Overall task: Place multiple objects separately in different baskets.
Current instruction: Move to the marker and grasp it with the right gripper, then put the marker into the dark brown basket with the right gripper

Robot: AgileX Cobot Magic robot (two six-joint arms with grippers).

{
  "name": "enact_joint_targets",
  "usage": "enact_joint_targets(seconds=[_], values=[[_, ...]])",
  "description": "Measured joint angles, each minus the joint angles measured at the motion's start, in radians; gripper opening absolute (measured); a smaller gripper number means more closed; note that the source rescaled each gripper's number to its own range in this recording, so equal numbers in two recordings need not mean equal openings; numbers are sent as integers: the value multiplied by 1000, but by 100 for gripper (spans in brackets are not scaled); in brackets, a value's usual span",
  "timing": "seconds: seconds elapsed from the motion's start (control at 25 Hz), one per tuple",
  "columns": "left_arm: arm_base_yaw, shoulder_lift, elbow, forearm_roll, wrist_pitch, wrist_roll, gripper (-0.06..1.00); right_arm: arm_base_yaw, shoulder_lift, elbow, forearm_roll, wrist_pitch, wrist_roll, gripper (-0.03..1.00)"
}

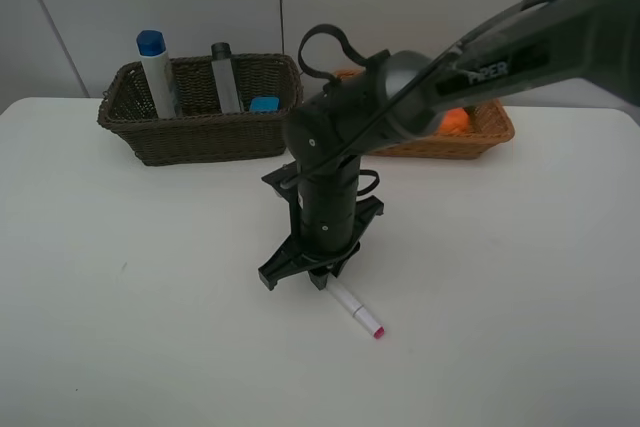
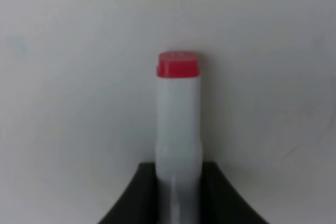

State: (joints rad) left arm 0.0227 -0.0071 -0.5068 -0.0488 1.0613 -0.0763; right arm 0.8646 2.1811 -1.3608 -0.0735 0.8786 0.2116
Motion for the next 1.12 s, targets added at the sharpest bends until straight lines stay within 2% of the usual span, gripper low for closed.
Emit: enact_joint_targets(seconds=[0.12, 0.24, 0.48, 0.56, 0.68, 0.76, 0.92, 1.04, 1.12], values=[[0, 0, 0, 0, 0, 0, 100, 0, -23, 9, 22, 14, -11, 0], [0, 0, 0, 0, 0, 0, 100, 1, -107, 5, 2, 13, -16, 0], [0, 0, 0, 0, 0, 0, 100, -15, -239, -151, -158, -131, -16, 0], [0, 0, 0, 0, 0, 0, 100, -38, -233, -208, -202, -226, -17, 0], [0, 0, 0, 0, 0, 0, 100, -86, -201, -270, -245, -436, -16, 0], [0, 0, 0, 0, 0, 0, 100, -127, -163, -303, -241, -604, -16, 0], [0, 0, 0, 0, 0, 0, 100, -193, -63, -342, -187, -879, -15, 0], [0, 0, 0, 0, 0, 0, 100, -221, 18, -344, -172, -1052, -14, 0], [0, 0, 0, 0, 0, 0, 100, -232, 60, -344, -169, -1127, -14, 1]])
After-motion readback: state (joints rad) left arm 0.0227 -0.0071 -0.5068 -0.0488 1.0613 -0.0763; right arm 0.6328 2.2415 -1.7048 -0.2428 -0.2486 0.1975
